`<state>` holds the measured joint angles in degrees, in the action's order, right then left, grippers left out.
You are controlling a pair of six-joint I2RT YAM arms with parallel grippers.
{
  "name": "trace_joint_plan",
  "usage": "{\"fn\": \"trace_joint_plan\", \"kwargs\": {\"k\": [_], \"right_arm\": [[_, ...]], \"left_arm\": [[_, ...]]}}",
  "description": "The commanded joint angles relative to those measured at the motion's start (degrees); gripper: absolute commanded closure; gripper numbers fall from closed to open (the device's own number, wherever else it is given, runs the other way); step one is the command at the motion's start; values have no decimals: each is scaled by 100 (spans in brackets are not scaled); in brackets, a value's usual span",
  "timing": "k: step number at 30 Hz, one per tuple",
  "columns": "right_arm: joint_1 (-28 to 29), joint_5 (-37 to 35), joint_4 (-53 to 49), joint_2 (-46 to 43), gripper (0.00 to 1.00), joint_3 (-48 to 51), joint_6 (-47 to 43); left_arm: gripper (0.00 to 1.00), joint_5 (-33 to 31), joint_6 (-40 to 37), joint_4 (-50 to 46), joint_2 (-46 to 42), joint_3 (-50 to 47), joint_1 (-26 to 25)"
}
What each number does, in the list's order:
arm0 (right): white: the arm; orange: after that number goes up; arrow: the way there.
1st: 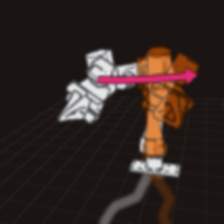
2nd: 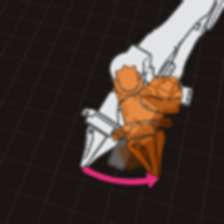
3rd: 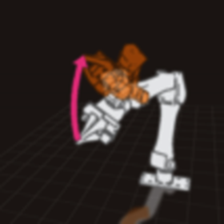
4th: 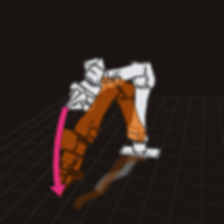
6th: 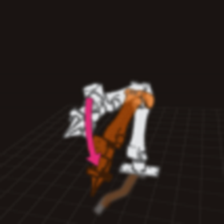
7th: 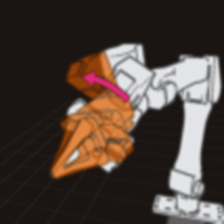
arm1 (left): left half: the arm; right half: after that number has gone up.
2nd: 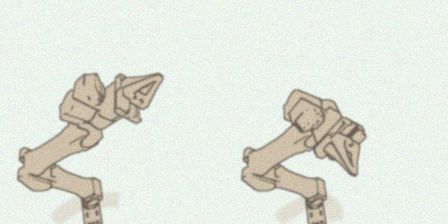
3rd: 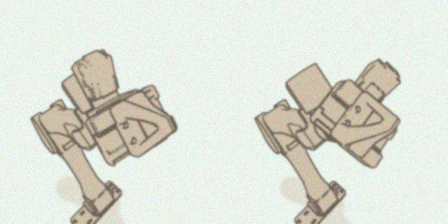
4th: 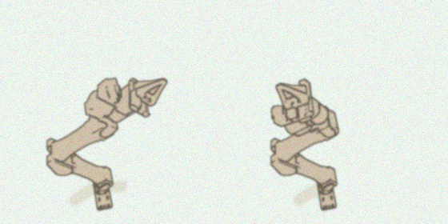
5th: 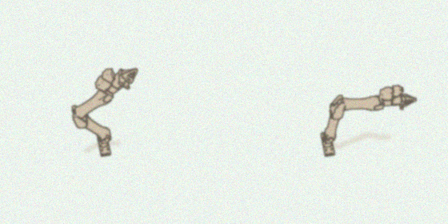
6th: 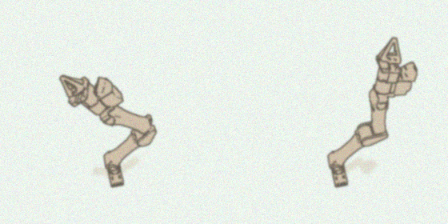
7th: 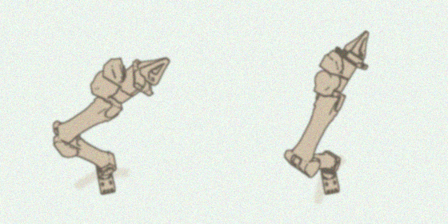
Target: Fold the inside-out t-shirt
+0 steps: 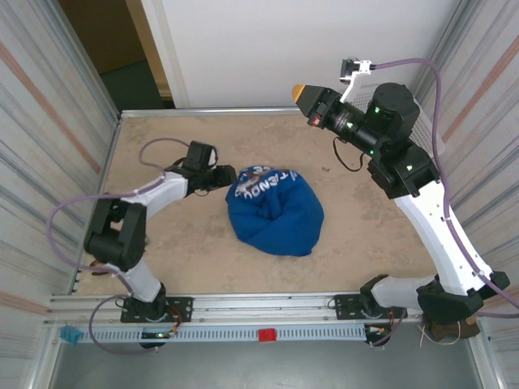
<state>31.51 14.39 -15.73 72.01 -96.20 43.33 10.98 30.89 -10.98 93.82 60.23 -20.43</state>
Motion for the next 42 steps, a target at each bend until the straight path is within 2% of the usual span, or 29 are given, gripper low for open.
{"fn": "trace_joint_plan", "kwargs": {"k": [1, 4, 5, 8, 11, 14, 15, 16, 20, 23, 30, 32, 33, 34, 36, 37, 40, 42], "right_arm": [[46, -153, 29, -49, 100, 521, -93], [176, -506, -210, -152, 100, 1496, -430], [238, -593, -316, -111, 91, 1860, -585], [603, -880, -537, 204, 56, 2811, -1060], [1096, -1299, -866, 892, 39, 3083, -1648], [1640, -2198, -1362, 1648, 31, 2705, -2346], [1828, -2531, -1471, 1841, 11, 2570, -2594], [1951, -2830, -1559, 1996, 6, 2451, -2789], [2252, -3698, -1875, 2647, 4, 1943, -3393], [2216, -4050, -1908, 3106, 3, 1594, -3623], [1848, -4518, -1996, 4114, 4, 878, -3925], [1672, -4513, -1954, 4238, 8, 756, -3927], [1596, -4349, -1943, 4273, 17, 686, -3921], [1519, -4178, -1970, 4286, 30, 624, -3899], [1391, -3758, -2119, 4232, 86, 457, -3868], [1353, -3633, -2190, 4147, 100, 408, -3867], [1143, -3036, -2431, 3541, 100, 227, -3732], [851, -2167, -2578, 2982, 100, 88, -3460]], "left_arm": [[39, -348, -796, -638, -1293, -22, 158], [36, -311, -958, -1142, -1856, 7, 142], [35, -282, -928, -1209, -1986, -42, 116], [34, -305, -677, -1330, -2244, -259, 20], [34, -440, -333, -1284, -2363, -534, -1], [33, -536, -79, -1325, -2371, -626, 12], [33, -527, -58, -1343, -2385, -635, 11], [33, -523, -33, -1352, -2409, -635, 12], [33, -582, -8, -1407, -2595, -661, 45], [33, -589, 48, -1412, -2719, -705, 65], [33, -568, 102, -1459, -2903, -747, 79], [33, -543, 116, -1450, -2933, -765, 82], [33, -526, 125, -1427, -2947, -774, 82], [33, -517, 134, -1424, -2951, -784, 81], [33, -480, 122, -1403, -2970, -787, 81], [33, -446, 107, -1388, -2975, -784, 75], [33, -256, 49, -1308, -2992, -776, 66], [33, -83, 40, -1151, -3001, -788, 39]]}}
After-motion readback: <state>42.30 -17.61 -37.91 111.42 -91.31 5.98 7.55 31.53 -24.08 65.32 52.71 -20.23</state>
